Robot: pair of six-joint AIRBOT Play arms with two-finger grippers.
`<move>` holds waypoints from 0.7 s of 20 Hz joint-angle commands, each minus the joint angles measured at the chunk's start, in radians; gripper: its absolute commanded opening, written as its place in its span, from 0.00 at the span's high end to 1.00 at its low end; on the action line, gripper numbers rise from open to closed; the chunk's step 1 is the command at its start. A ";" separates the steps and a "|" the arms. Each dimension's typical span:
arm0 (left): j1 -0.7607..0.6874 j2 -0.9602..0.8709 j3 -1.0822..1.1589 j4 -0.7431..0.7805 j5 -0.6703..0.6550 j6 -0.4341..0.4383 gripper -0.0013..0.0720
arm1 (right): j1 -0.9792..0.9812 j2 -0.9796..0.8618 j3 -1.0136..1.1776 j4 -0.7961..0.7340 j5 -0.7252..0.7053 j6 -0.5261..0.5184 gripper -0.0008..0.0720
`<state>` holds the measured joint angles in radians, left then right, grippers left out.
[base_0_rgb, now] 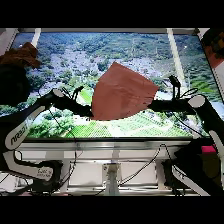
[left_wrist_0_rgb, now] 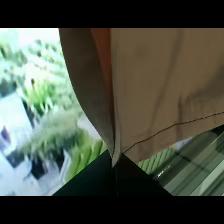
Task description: Fold the clothes and pants, and hang the long-sleeved shirts on hangers.
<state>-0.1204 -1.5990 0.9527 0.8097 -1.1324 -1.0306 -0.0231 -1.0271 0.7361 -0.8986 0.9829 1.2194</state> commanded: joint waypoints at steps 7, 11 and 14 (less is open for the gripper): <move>0.161 0.388 0.039 0.149 -0.257 -0.141 0.96 | 0.001 0.009 0.020 0.030 0.222 -0.001 0.96; 0.061 0.514 0.012 0.186 -0.385 -0.317 0.96 | 0.001 0.009 0.020 0.058 0.382 -0.006 0.96; -0.055 0.575 0.000 0.185 -0.375 -0.432 0.96 | 0.001 0.020 0.020 0.062 0.431 -0.006 0.96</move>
<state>-0.0910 -1.0935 0.9630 0.9718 -1.4773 -1.3254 -0.0223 -1.0149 0.7559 -0.8490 1.3319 1.2140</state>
